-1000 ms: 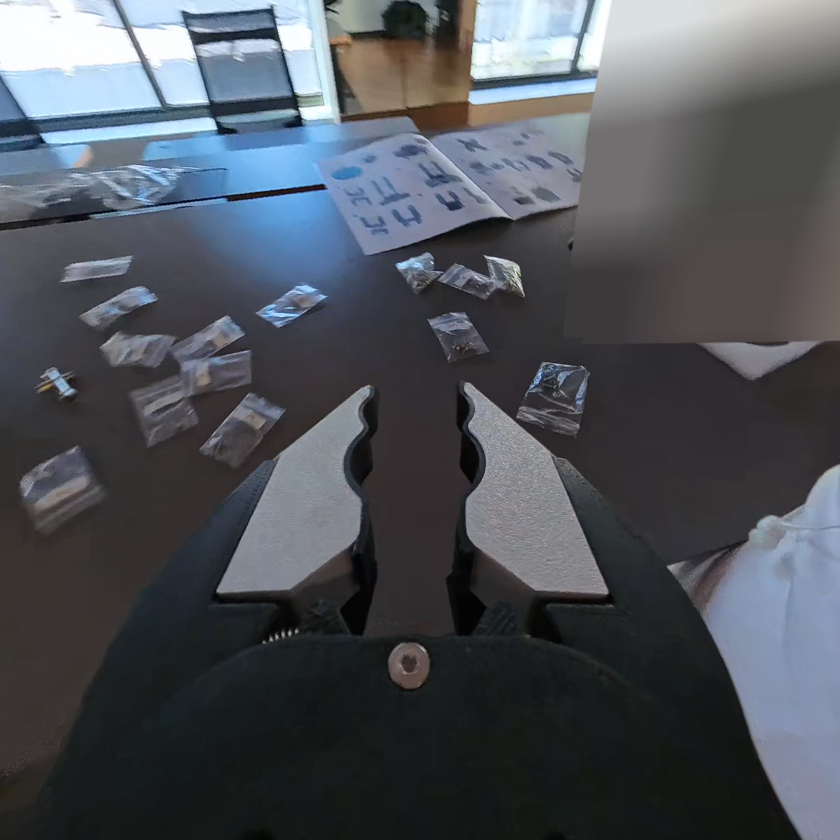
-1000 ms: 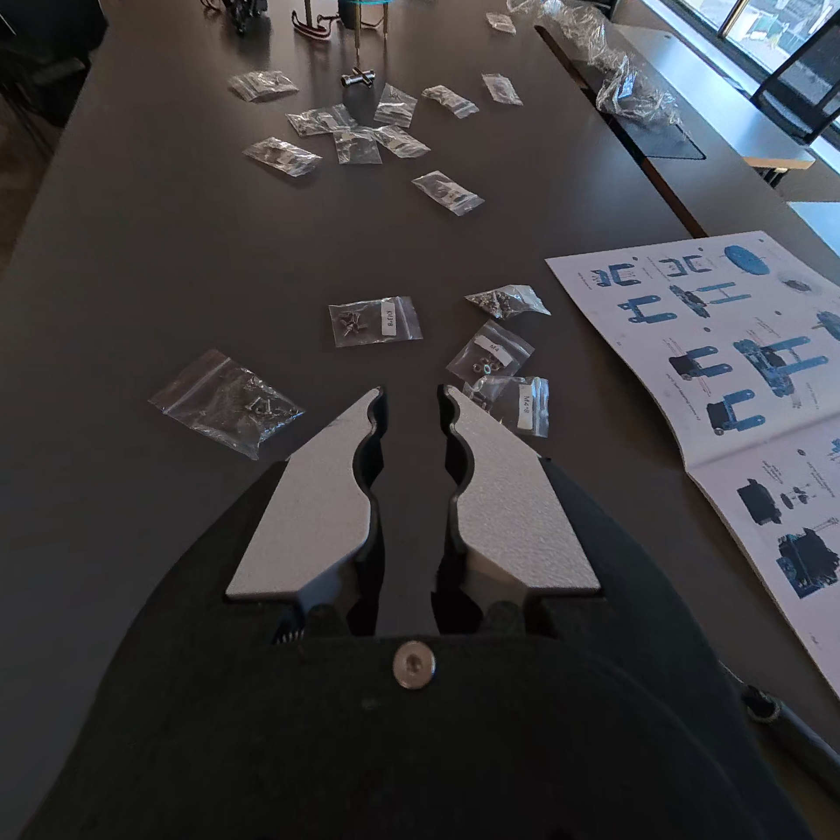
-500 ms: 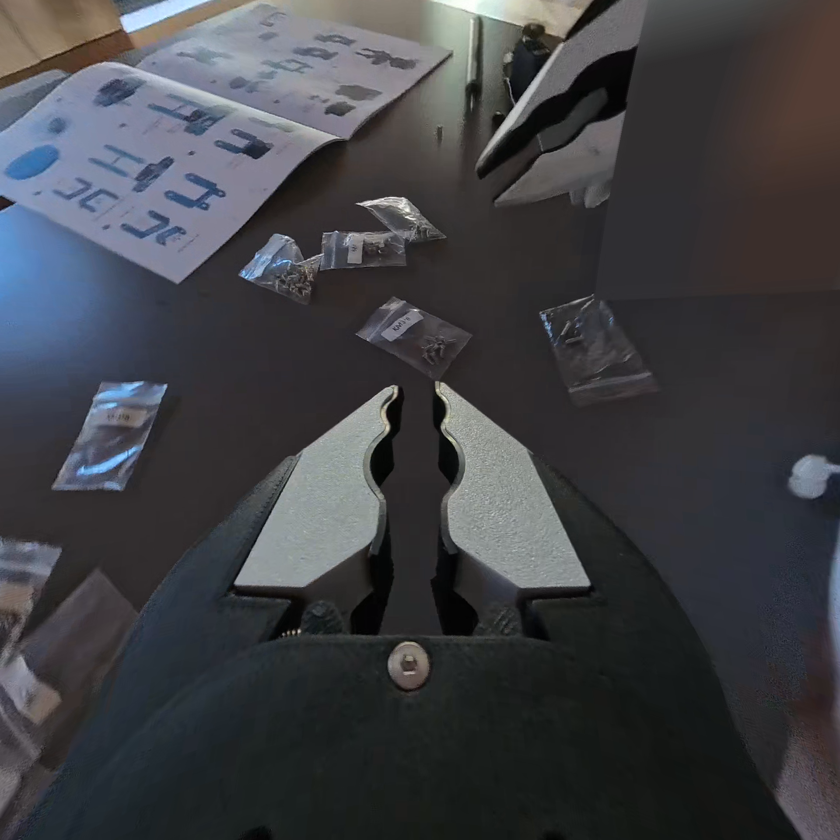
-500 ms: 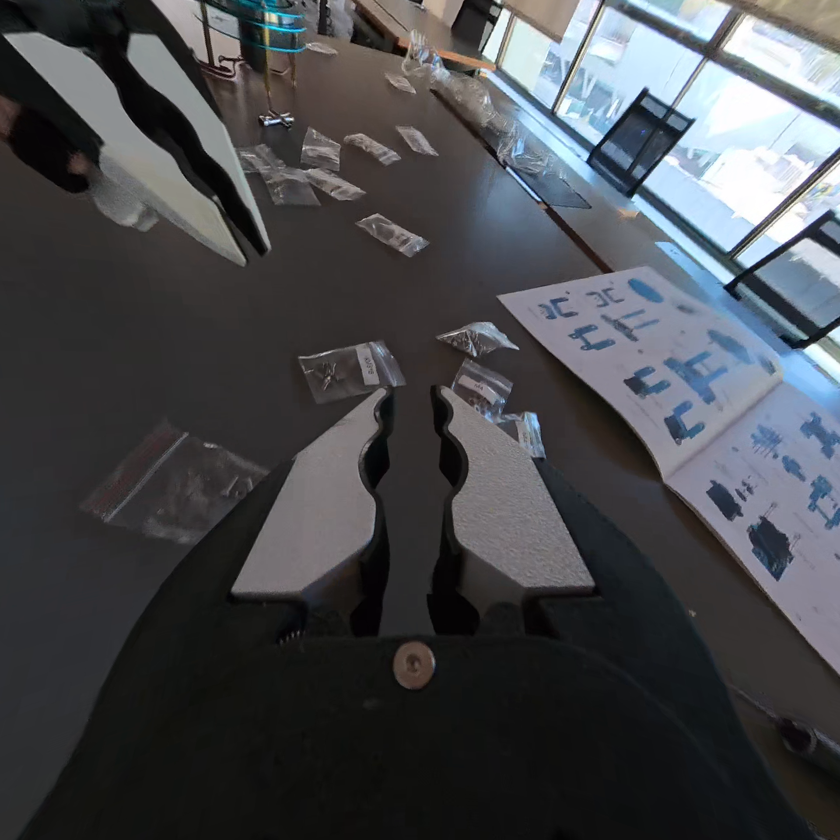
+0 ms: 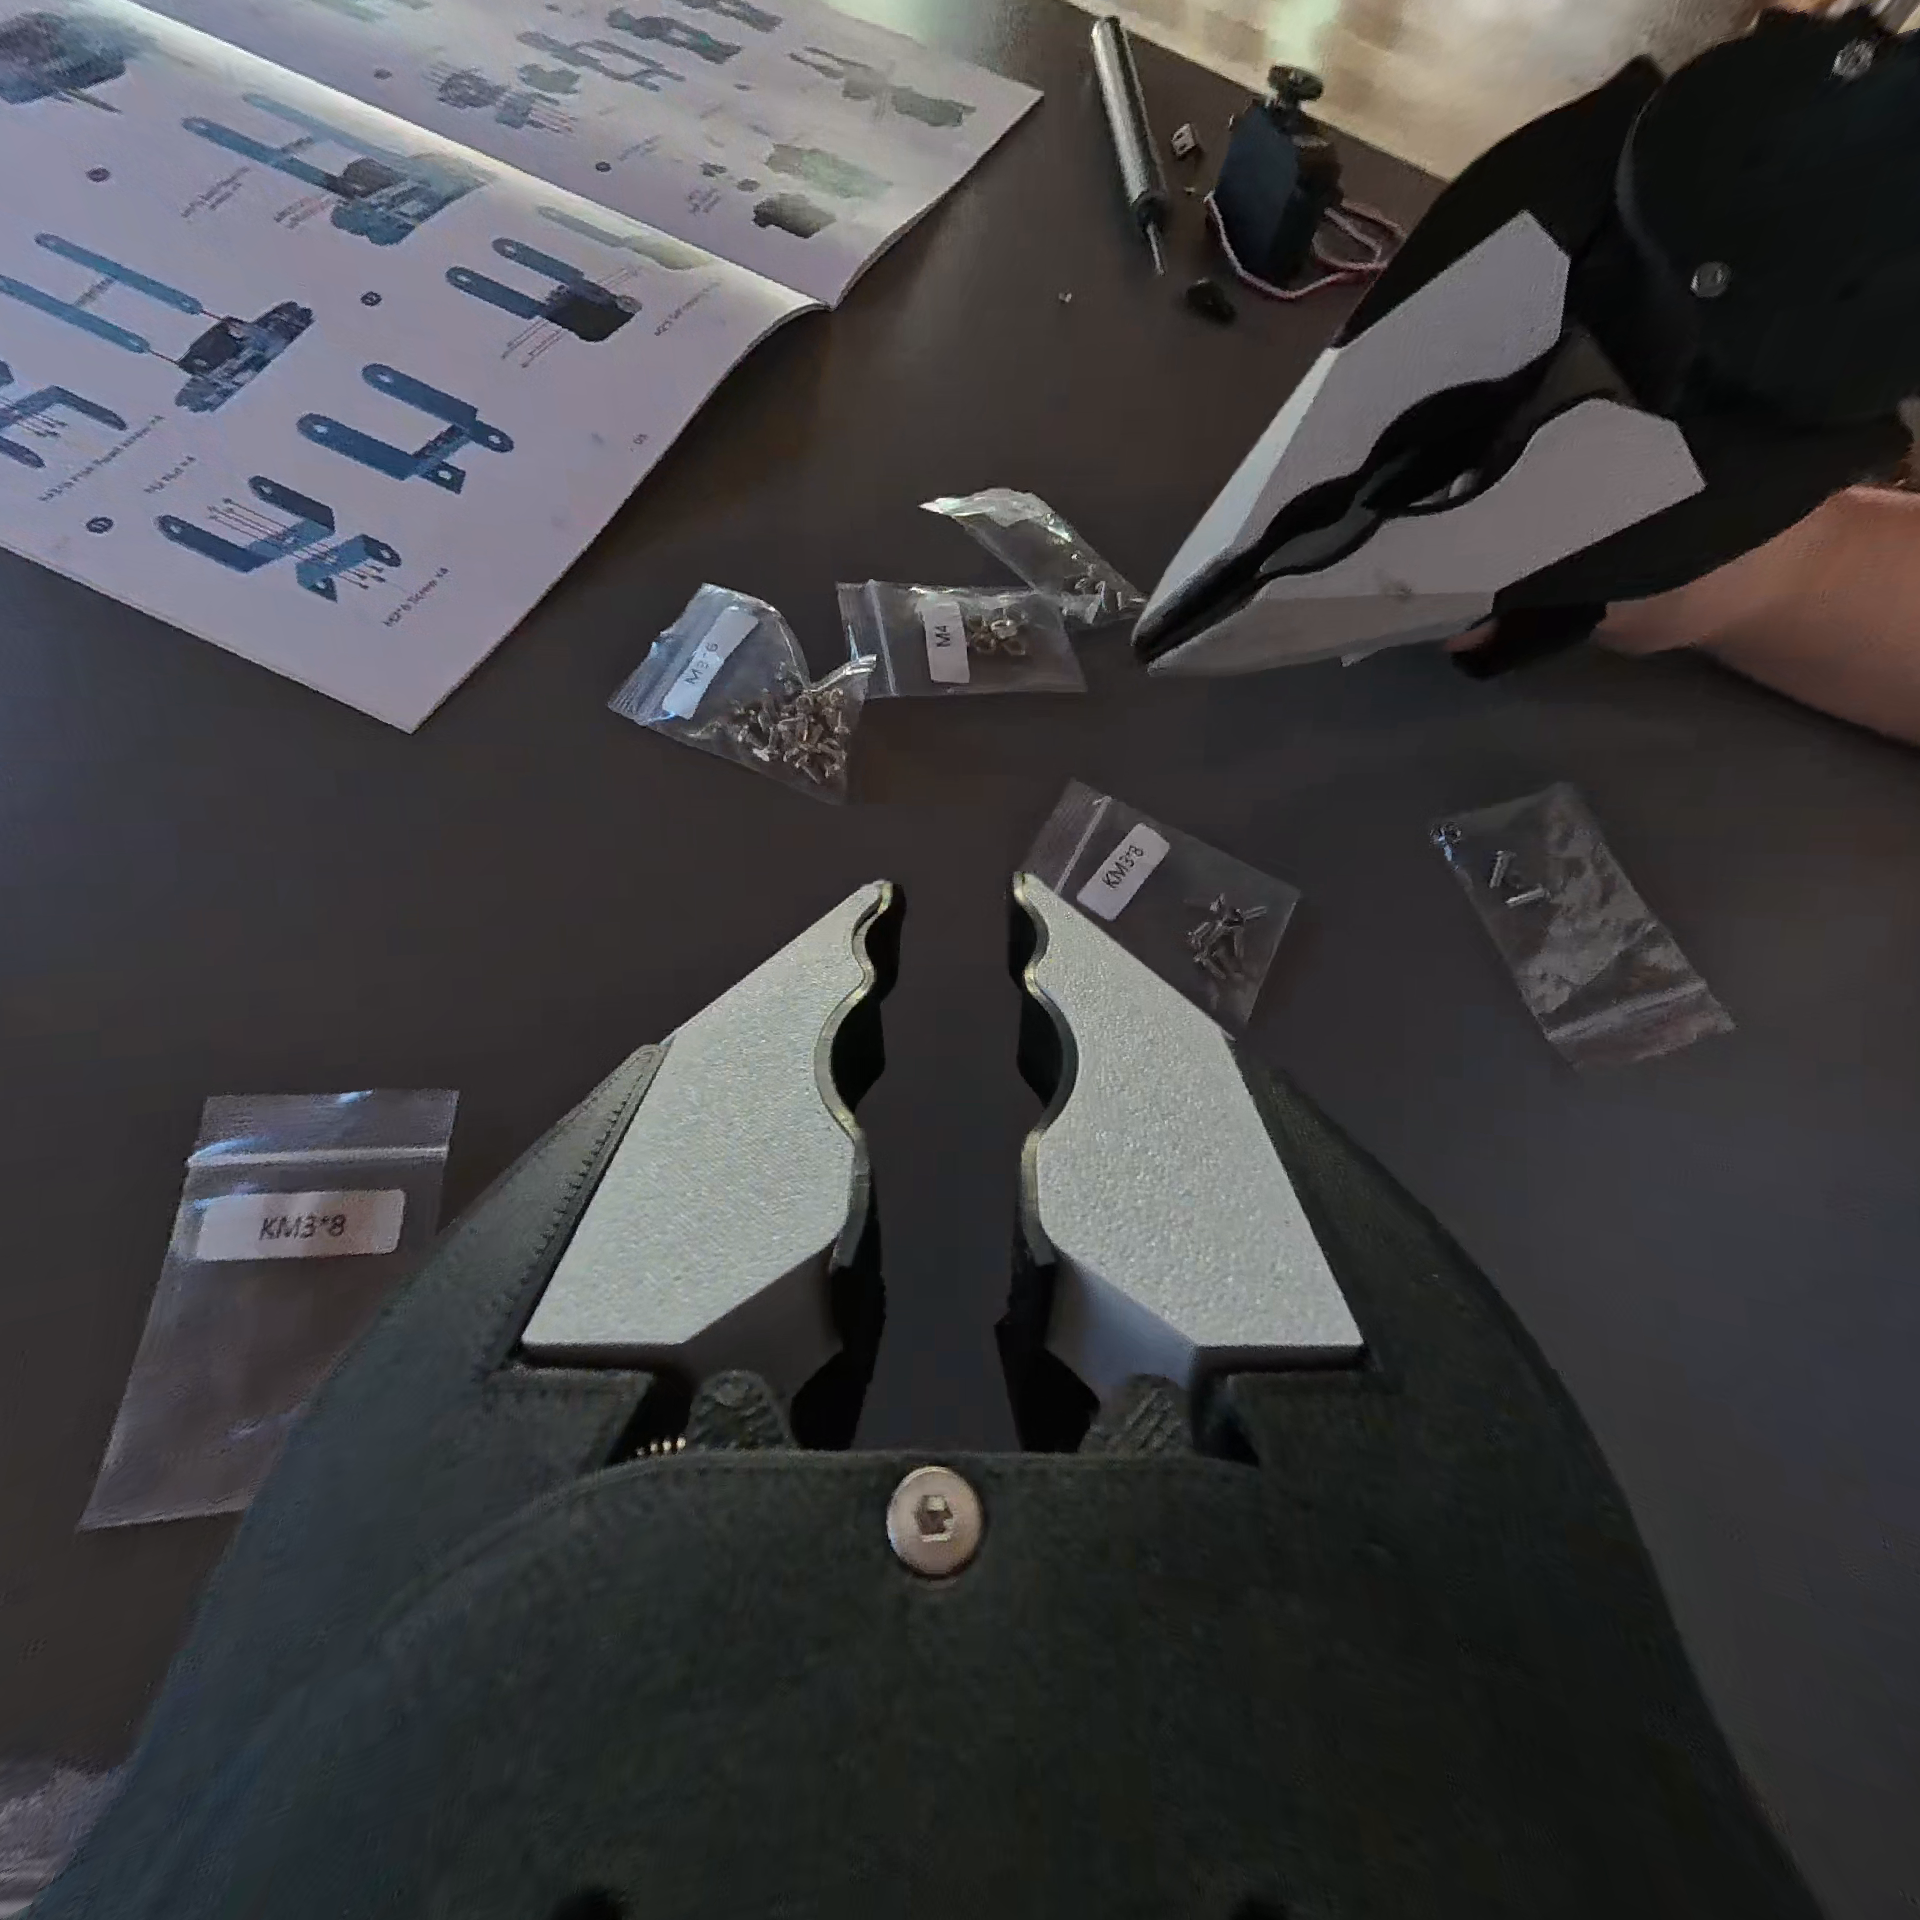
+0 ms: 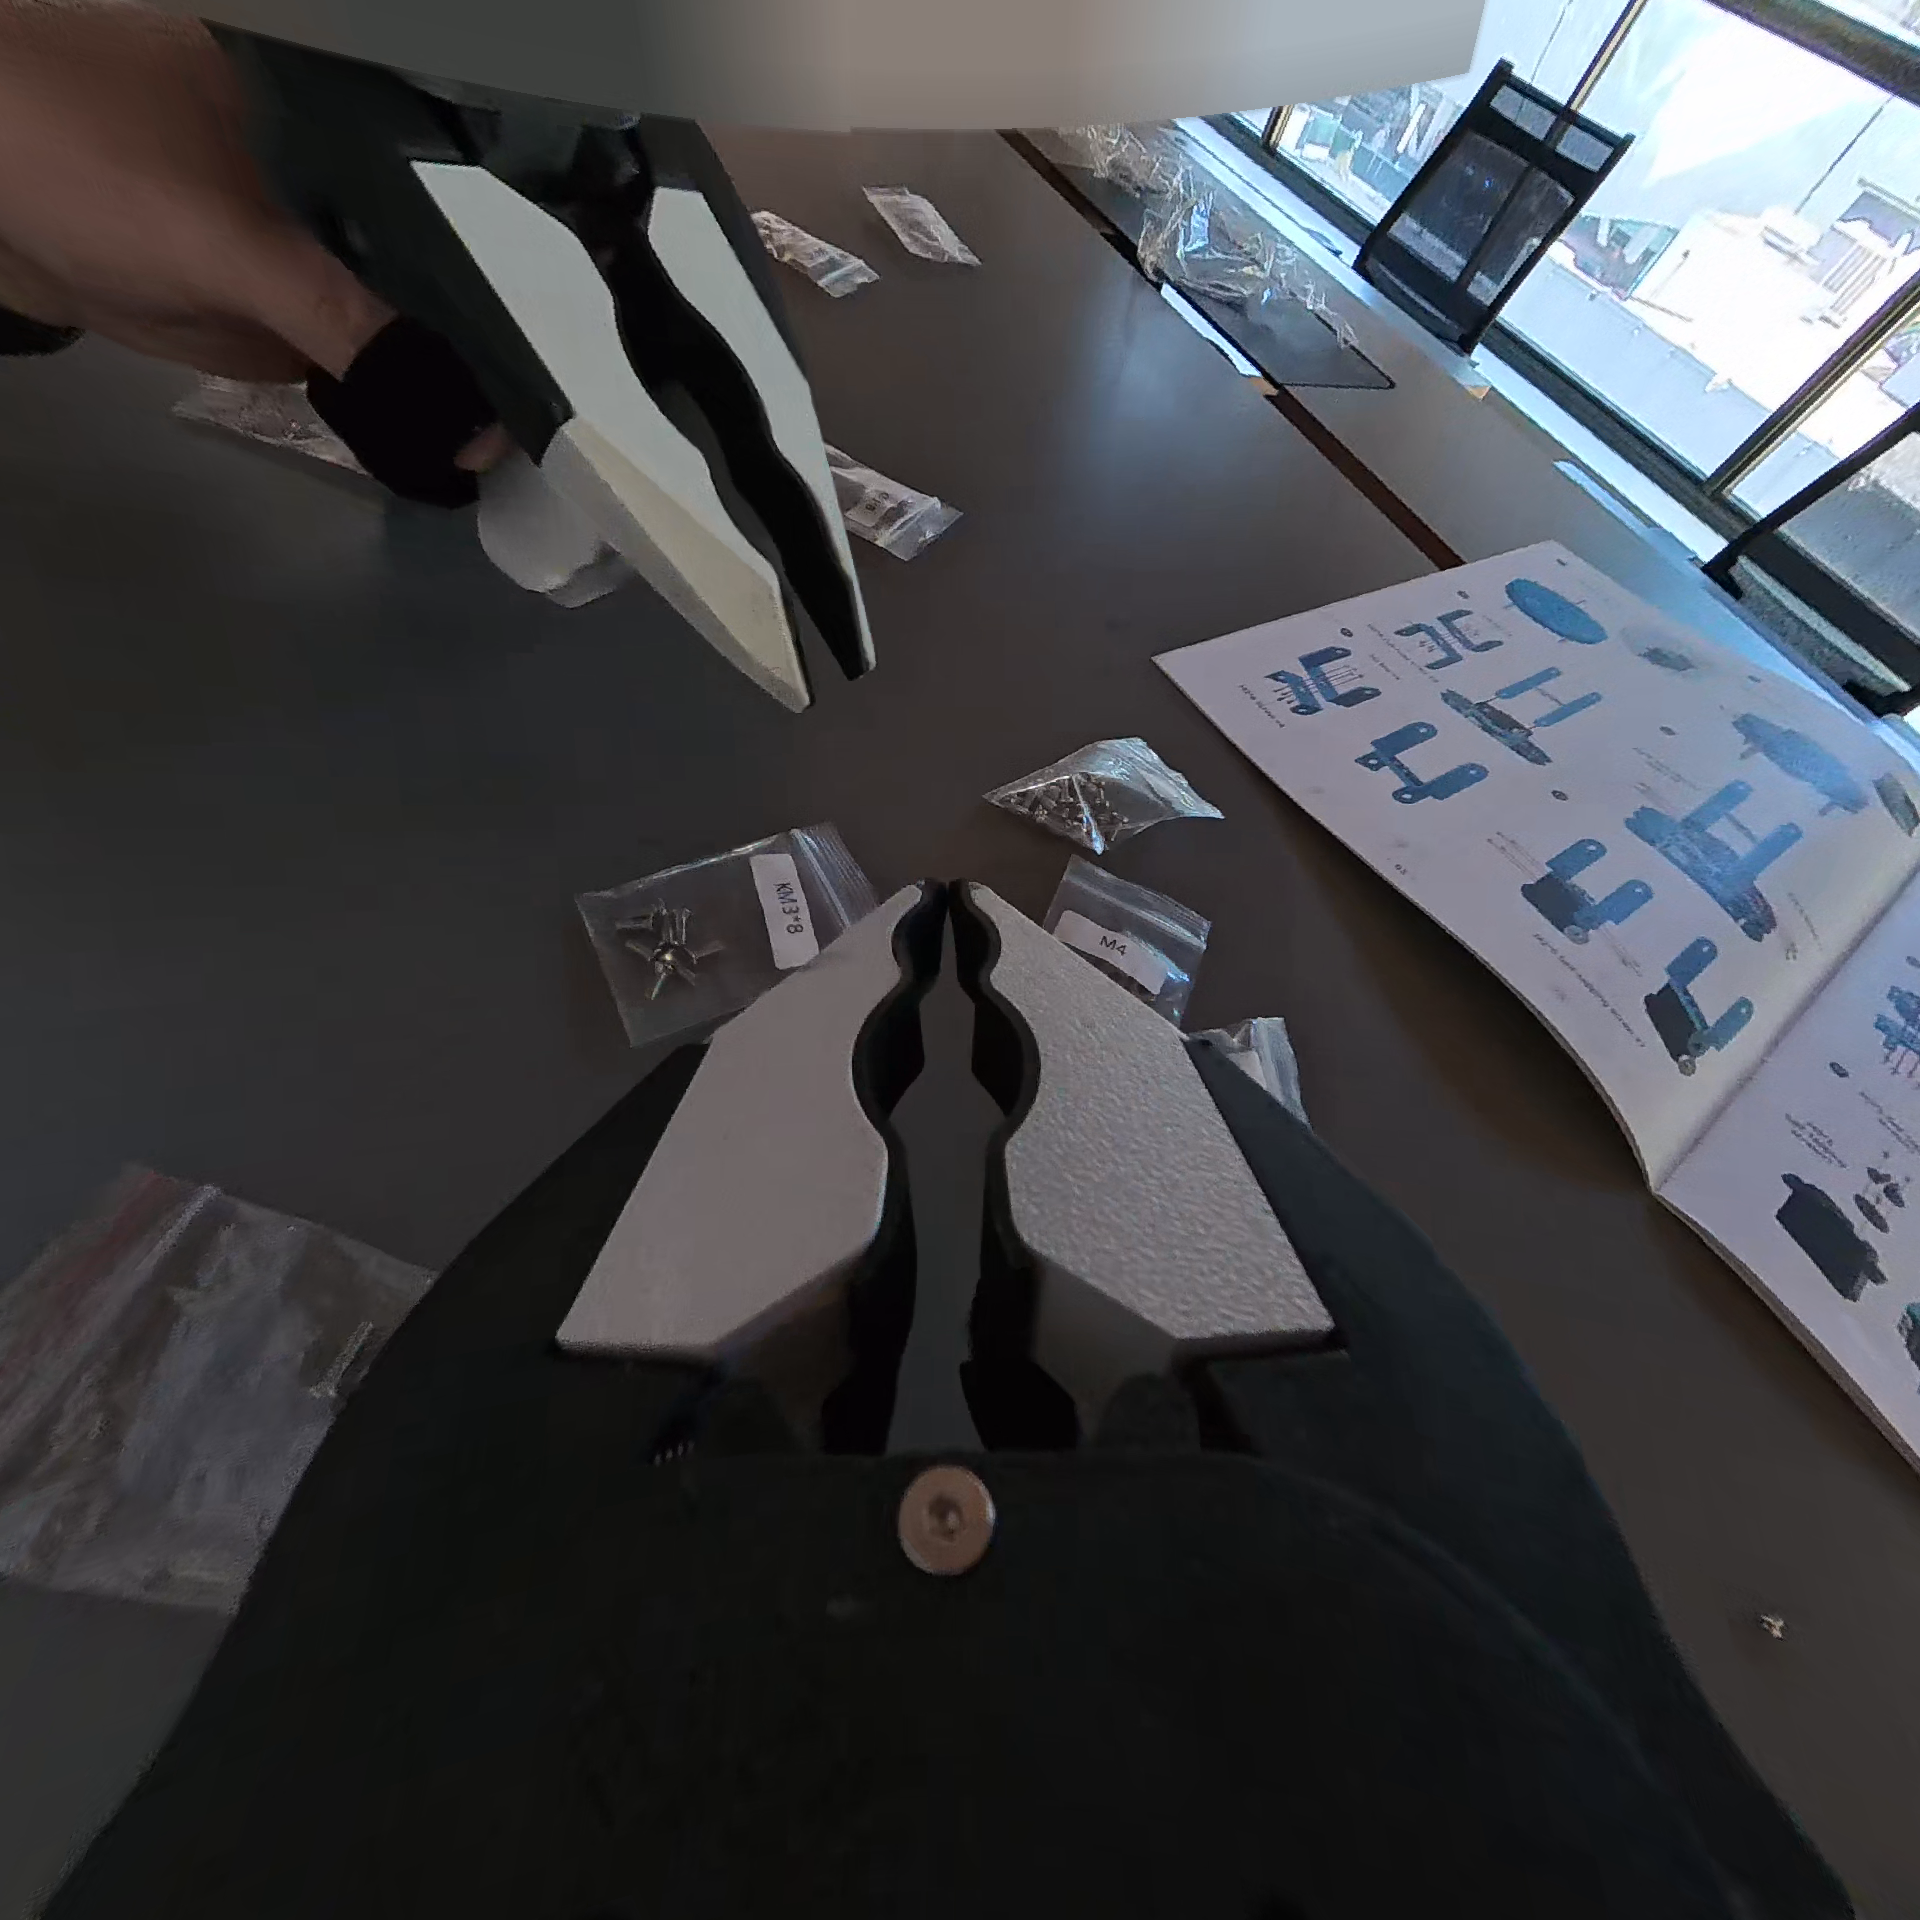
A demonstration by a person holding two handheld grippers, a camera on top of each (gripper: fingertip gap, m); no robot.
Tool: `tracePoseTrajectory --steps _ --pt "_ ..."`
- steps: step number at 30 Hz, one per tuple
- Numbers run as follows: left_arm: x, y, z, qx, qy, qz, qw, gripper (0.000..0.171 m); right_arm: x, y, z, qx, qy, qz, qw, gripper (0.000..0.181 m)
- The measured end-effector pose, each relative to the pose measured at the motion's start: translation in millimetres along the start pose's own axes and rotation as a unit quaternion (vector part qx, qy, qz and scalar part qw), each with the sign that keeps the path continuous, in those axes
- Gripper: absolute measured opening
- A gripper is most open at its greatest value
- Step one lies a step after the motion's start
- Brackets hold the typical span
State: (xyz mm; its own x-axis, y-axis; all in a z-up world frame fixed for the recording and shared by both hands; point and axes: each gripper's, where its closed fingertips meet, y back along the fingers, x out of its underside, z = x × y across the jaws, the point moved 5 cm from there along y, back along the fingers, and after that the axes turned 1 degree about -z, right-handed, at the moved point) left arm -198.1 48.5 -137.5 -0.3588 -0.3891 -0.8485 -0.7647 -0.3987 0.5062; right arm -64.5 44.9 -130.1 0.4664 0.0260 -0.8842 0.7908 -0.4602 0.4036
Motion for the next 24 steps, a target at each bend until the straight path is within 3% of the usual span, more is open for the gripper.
tracePoseTrajectory --steps 16,24 --pt "16.9 1.1 7.6 0.004 0.068 0.041 0.997 0.015 11.8 -9.5 12.7 -0.046 0.051 0.06 0.996 0.001" --pt "18.5 -1.3 8.4 -0.01 0.059 0.052 0.997 0.01 12.6 -10.2 12.8 -0.057 0.043 0.064 0.995 0.001"
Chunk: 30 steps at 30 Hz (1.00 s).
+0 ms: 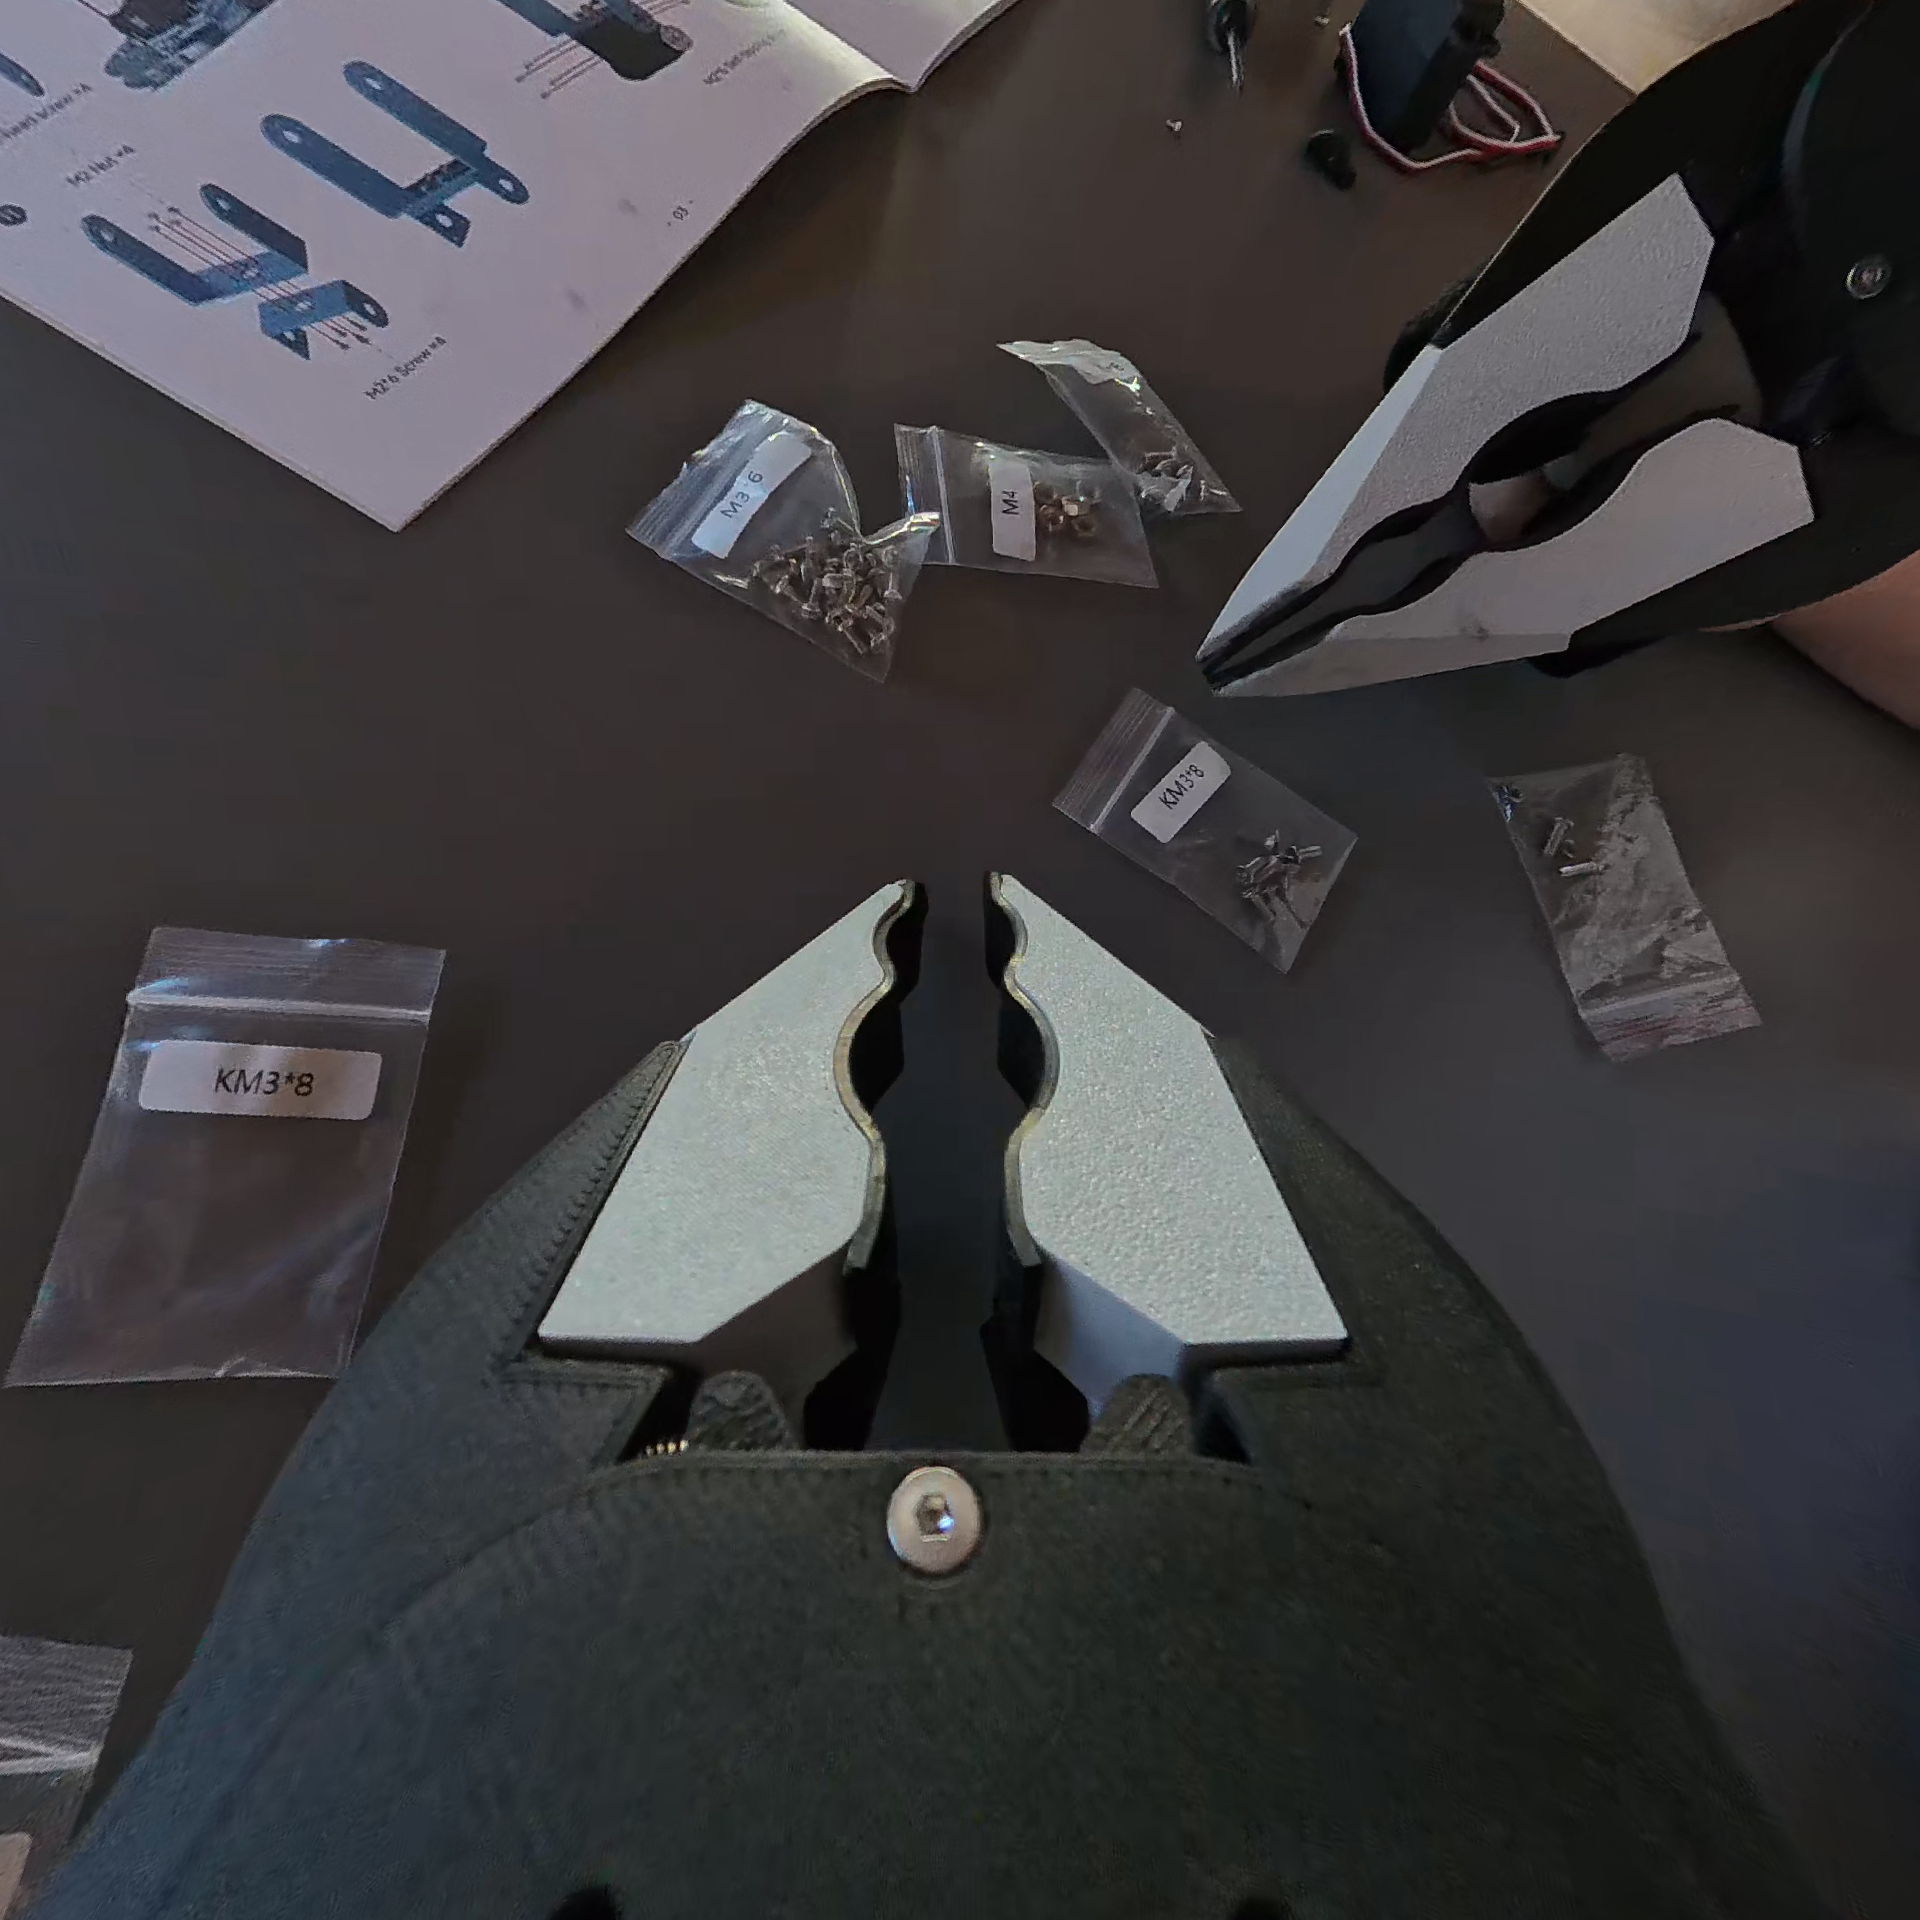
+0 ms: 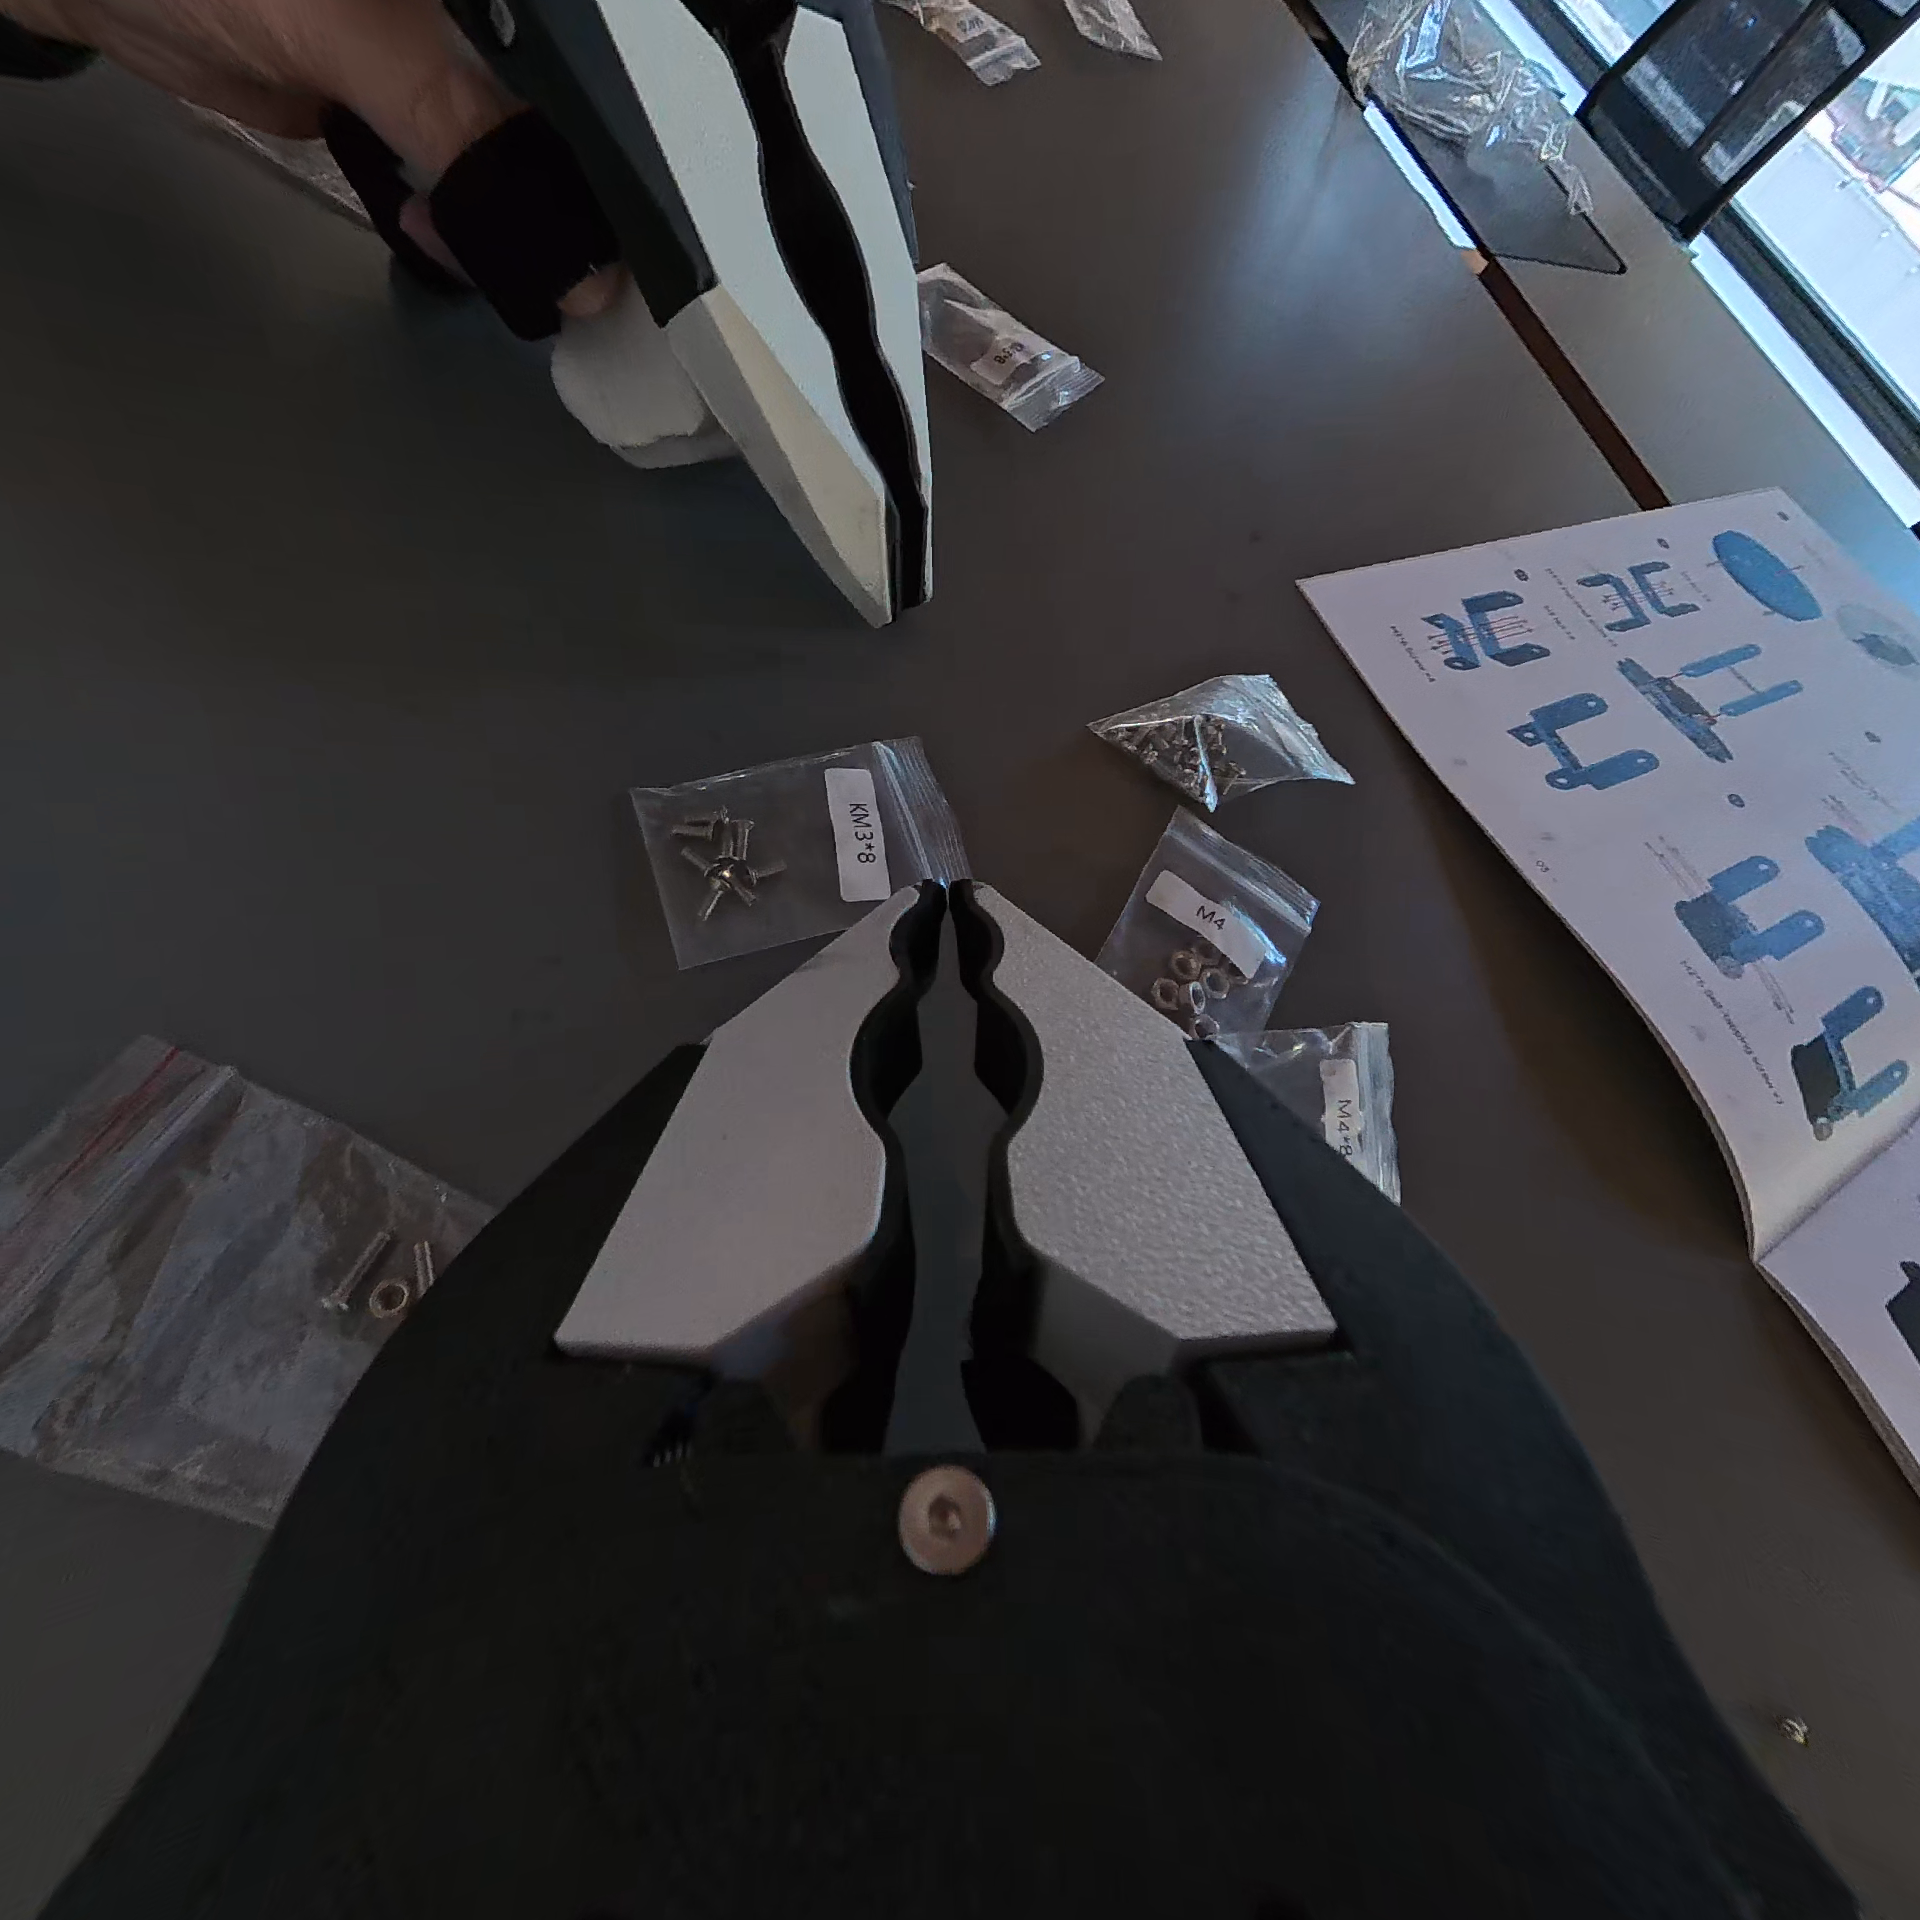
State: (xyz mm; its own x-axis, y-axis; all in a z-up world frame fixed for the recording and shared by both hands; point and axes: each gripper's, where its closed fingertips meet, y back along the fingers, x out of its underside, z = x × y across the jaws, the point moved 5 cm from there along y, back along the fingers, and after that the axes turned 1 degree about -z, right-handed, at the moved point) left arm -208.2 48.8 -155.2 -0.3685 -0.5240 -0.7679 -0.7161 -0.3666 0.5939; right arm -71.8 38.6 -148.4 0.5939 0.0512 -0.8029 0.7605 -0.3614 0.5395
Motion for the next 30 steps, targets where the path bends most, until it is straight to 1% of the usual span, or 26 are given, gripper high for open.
tracePoseTrajectory --steps 7,11,13,15,17,19,21,22,24,25,26,27,28,30 --pt "0.3 -0.4 -1.1 -0.009 -0.012 0.001 1.0 0.01 2.2 -3.0 1.5 -0.009 0.002 0.015 1.0 0.001" --pt "-2.6 6.9 -4.5 -0.007 -0.016 -0.012 1.0 0.006 1.9 -2.4 0.6 0.005 0.008 0.014 1.0 0.0" --pt "-9.6 13.3 -8.1 -0.005 -0.021 -0.037 0.999 0.001 -0.9 0.9 1.5 0.018 0.021 -0.003 1.0 0.0" --pt "-20.8 17.9 -11.0 -0.012 -0.037 -0.074 0.997 0.0 -7.2 8.1 -0.2 0.04 0.031 -0.042 0.998 0.0" --pt "-33.7 20.5 -11.8 -0.031 -0.05 -0.087 0.994 0.002 -17.0 20.9 -3.4 0.046 0.011 -0.076 0.996 0.006" --pt "-53.4 25.3 -13.0 -0.058 -0.056 -0.104 0.991 0.003 -25.6 43.3 -8.4 0.041 -0.021 -0.076 0.996 0.01" --pt "-82.3 30.4 -18.8 -0.063 -0.053 -0.14 0.987 0.003 -27.5 67.9 -14.6 0.023 -0.04 -0.085 0.995 0.018" --pt "-99.7 32.9 -21.6 -0.063 -0.052 -0.159 0.984 0.005 -26.2 78.0 -18.4 0.011 -0.069 -0.089 0.994 0.02" --pt "-137.2 37.4 -23.9 -0.069 -0.048 -0.195 0.977 0.008 -23.1 89.8 -28.3 -0.017 -0.163 -0.113 0.98 0.015" --pt "-156.4 39.1 -23.3 -0.077 -0.044 -0.208 0.974 0.014 -17.8 91.5 -38.3 -0.012 -0.209 -0.118 0.971 0.007" --pt "-174.8 40.5 -21.5 -0.087 -0.038 -0.217 0.972 0.021 -10.3 92.1 -50.9 0.002 -0.243 -0.119 0.963 0.003" --pt "-191.7 41.7 -18.2 -0.103 -0.03 -0.22 0.97 0.028 -1.8 93.6 -66.8 0.034 -0.266 -0.121 0.956 0.0" --pt "-206.2 42.9 -13.8 -0.124 -0.022 -0.219 0.968 0.033 8.0 98.4 -85.9 0.084 -0.28 -0.123 0.948 0.0" --pt "-230.5 46.9 -7.5 -0.164 -0.007 -0.23 0.959 0.035 28.7 121.0 -123.8 0.21 -0.286 -0.136 0.925 0.0"
